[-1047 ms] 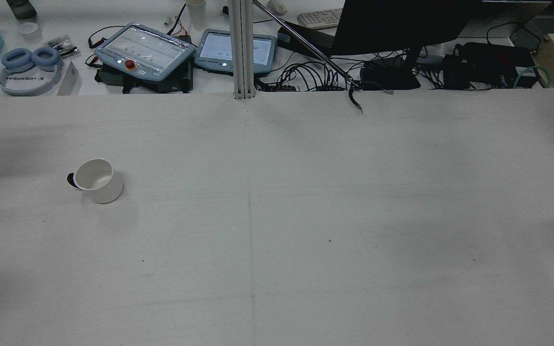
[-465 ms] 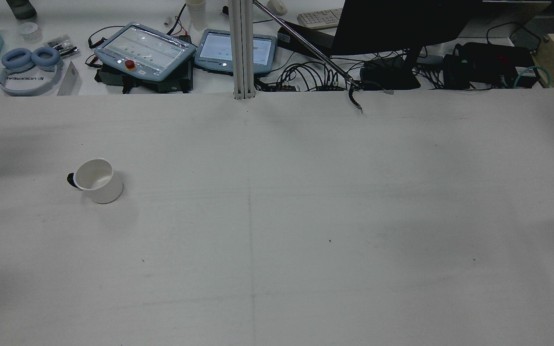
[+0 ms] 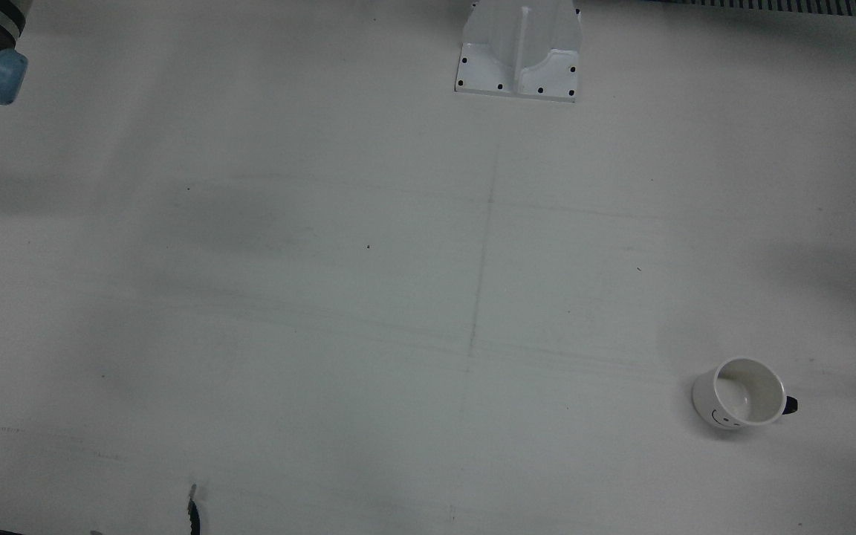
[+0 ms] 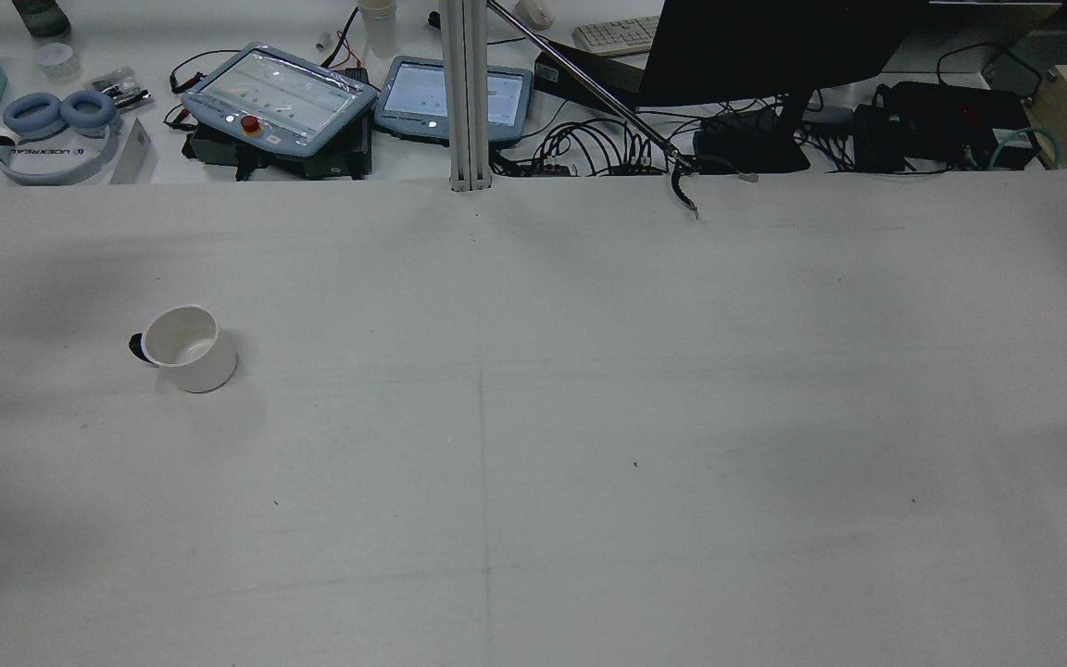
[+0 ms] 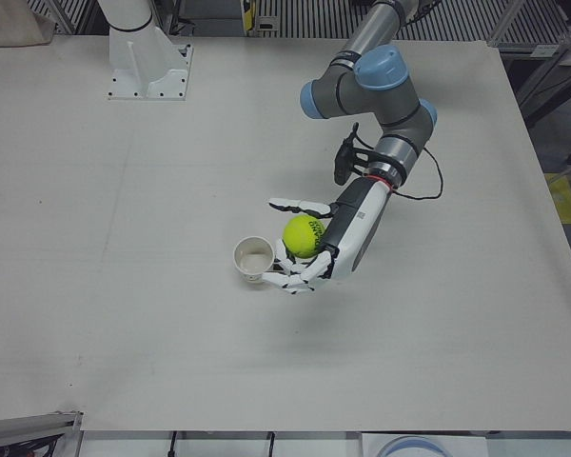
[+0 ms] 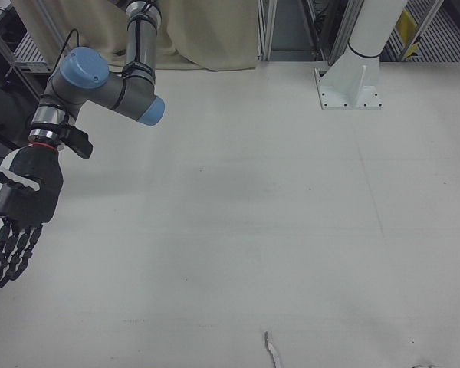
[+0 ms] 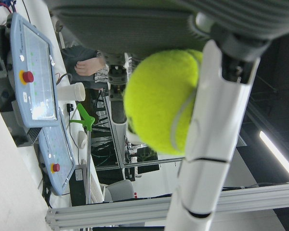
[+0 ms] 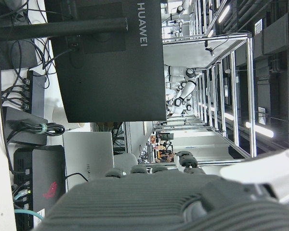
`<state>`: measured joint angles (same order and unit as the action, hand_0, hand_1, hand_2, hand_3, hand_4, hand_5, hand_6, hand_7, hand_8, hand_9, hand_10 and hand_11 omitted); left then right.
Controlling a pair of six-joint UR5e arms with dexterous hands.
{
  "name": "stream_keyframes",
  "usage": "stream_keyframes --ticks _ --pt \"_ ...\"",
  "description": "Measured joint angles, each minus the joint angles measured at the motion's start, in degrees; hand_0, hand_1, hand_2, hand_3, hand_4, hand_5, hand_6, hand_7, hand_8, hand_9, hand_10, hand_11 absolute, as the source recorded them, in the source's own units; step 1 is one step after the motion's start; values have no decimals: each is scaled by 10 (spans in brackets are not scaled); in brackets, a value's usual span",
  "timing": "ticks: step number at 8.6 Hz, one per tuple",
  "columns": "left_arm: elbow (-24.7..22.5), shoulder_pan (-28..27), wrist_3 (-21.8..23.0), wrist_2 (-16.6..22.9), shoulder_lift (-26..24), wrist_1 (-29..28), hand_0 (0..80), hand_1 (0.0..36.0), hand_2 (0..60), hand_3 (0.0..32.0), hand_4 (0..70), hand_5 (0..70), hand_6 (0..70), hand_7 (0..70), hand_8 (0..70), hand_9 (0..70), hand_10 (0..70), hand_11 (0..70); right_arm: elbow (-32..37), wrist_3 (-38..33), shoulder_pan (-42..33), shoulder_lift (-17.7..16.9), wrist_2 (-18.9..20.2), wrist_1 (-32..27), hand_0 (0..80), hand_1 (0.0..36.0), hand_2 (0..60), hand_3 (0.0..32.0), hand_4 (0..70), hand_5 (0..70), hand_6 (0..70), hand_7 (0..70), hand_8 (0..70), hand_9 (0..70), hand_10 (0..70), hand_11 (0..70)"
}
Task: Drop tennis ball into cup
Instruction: 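Move the left hand with the tennis ball over the white mug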
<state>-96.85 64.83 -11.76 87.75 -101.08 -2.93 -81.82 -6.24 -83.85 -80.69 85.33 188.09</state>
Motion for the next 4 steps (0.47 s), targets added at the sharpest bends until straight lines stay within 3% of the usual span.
stream_keyframes --ticks 2,4 --pt "4 -61 -15 -25 -15 2 773 224 67 0 228 291 700 700 610 622 217 332 0 0 0 0 0 0 0 0 0 0 0 0 0 0 0 0 0 0" --pt "12 -88 -27 -39 -18 -6 768 226 60 0 224 292 700 700 612 622 218 334 0 0 0 0 0 0 0 0 0 0 0 0 0 0 0 0 0 0"
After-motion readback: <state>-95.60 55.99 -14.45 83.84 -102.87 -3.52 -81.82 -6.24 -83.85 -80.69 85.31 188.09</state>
